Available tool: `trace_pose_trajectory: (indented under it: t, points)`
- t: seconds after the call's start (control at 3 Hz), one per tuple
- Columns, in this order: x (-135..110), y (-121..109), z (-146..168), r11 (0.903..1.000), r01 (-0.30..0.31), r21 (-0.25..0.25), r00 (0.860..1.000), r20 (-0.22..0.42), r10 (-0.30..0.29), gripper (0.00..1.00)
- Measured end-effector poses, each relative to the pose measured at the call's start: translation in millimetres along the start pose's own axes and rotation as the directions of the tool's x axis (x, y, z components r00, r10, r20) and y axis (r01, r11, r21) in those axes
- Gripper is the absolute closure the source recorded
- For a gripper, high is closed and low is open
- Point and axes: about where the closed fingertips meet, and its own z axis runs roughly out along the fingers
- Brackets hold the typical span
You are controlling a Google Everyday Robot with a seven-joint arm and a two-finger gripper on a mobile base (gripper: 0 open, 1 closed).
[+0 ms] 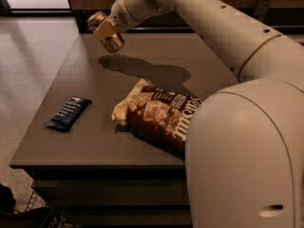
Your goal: Knock orange can over
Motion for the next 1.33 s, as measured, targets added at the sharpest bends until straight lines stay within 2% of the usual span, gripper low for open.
trace_pose_trajectory:
  t: [0.33, 0.67, 1.0, 1.33]
  points:
    - [18, 12, 1, 0.9988, 0.043, -0.023, 0.984, -0.17, -0.046, 1.0]
    - [33, 24, 2, 0.9951, 0.094, -0.03, 0.948, -0.303, -0.099, 1.0]
    - [55, 41, 18, 0.9798, 0.173, -0.101, 0.875, -0.442, -0.2, 1.0]
    - [67, 51, 37, 0.9653, 0.196, -0.173, 0.838, -0.483, -0.256, 1.0]
